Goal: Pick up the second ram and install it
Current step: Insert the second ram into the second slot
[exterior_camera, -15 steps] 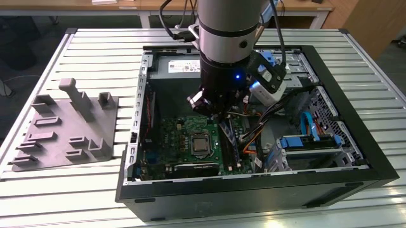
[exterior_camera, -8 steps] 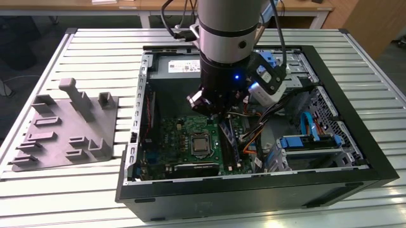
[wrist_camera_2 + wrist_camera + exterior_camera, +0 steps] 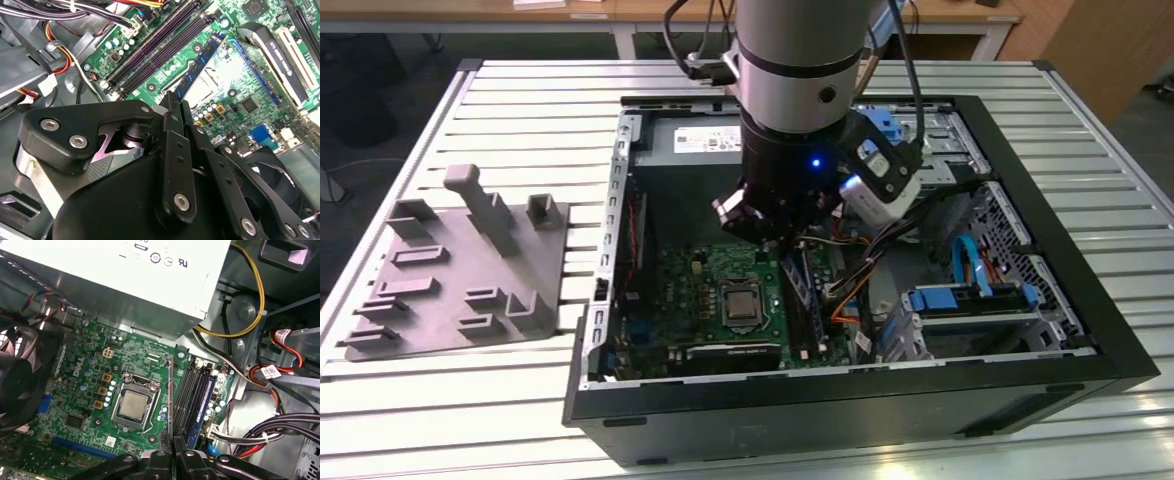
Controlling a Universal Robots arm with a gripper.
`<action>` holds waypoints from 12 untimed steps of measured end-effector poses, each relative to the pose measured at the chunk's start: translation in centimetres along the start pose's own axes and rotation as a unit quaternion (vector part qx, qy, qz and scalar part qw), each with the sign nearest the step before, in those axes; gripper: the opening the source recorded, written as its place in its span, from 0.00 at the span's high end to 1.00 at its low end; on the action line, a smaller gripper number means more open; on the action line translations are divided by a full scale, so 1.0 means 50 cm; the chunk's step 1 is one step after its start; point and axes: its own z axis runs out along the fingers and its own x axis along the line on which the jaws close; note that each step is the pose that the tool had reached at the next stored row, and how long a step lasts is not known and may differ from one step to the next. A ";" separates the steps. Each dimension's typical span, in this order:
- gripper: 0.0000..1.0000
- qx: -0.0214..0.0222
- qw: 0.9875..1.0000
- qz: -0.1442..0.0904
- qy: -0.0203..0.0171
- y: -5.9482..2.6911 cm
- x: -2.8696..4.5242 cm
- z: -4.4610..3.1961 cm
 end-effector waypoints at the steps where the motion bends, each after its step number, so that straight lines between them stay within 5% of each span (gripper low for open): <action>1: 0.86 0.000 1.000 0.002 0.000 0.000 0.000 0.000; 12: 0.86 0.002 1.000 0.027 0.000 0.000 0.000 0.001</action>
